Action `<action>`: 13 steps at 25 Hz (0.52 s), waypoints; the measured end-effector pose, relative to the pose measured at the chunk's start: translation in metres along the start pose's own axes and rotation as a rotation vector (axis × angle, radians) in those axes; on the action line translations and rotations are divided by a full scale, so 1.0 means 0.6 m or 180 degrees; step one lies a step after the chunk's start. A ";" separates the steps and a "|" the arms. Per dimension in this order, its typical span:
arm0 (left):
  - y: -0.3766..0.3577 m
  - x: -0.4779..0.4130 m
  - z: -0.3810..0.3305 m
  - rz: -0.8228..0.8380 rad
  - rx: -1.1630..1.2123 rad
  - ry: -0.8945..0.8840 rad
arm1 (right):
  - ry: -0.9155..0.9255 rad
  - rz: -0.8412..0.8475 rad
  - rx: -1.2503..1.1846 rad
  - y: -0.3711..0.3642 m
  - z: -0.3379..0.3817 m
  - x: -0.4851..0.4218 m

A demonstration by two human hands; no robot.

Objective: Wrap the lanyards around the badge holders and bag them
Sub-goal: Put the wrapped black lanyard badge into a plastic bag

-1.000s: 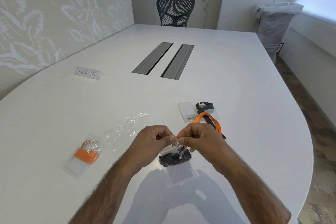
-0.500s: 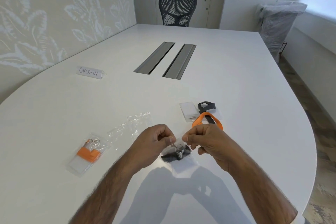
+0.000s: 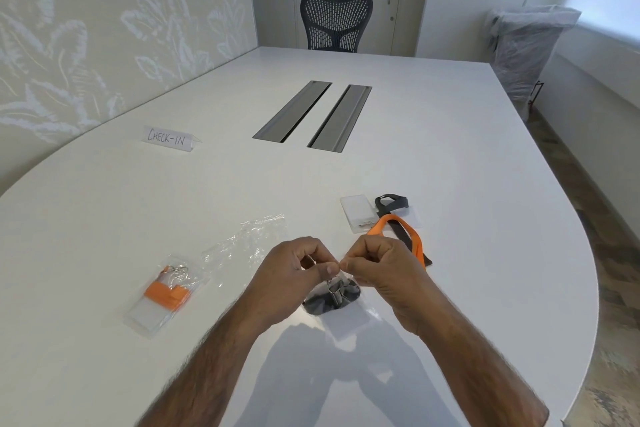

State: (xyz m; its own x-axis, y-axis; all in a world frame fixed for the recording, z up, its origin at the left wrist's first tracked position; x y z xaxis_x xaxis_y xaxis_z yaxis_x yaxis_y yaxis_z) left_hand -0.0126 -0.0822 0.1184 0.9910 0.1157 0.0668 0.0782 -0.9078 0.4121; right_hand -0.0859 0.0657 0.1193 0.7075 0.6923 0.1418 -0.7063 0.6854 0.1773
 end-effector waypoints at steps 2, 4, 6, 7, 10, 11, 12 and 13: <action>0.002 0.001 0.007 0.0102 0.0098 0.0025 | 0.0019 0.0005 -0.0141 -0.006 -0.004 -0.002; 0.011 0.009 0.022 0.0212 0.0259 0.0131 | 0.0007 -0.0044 -0.0351 -0.014 -0.014 -0.004; 0.032 0.025 0.042 0.0202 0.0342 0.0300 | -0.0036 -0.0154 -0.0553 -0.017 -0.023 -0.005; 0.044 0.036 0.052 0.0170 0.0361 0.0398 | -0.0043 -0.0153 -0.0605 -0.018 -0.028 -0.006; 0.067 0.073 0.088 0.0221 0.0438 0.0662 | -0.0070 -0.0034 -0.0542 -0.053 -0.035 -0.010; 0.070 0.085 0.100 0.0299 0.0447 0.0740 | -0.0080 -0.0055 -0.0495 -0.070 -0.039 -0.012; 0.073 0.095 0.111 0.0357 0.0429 0.0818 | -0.0089 -0.0100 -0.0446 -0.086 -0.041 -0.013; 0.082 0.106 0.123 0.0334 0.0395 0.0879 | -0.0105 -0.0117 -0.0388 -0.106 -0.042 -0.017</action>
State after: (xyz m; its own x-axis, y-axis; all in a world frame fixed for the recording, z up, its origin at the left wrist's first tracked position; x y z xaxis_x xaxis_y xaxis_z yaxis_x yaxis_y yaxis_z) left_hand 0.0620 -0.1495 0.0756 0.9289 0.1086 0.3540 0.0067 -0.9608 0.2772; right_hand -0.0488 0.0205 0.0818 0.7319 0.6599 0.1698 -0.6764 0.7338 0.0635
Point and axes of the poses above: each hand's wrist, its own x-axis away from the middle knuckle, its own y-axis out of the back of the hand, z = x × y, the point moved 7 cm from there along -x, towards the middle knuckle, and after that the axes turned 10 degrees about z, right-handed, at the moved point
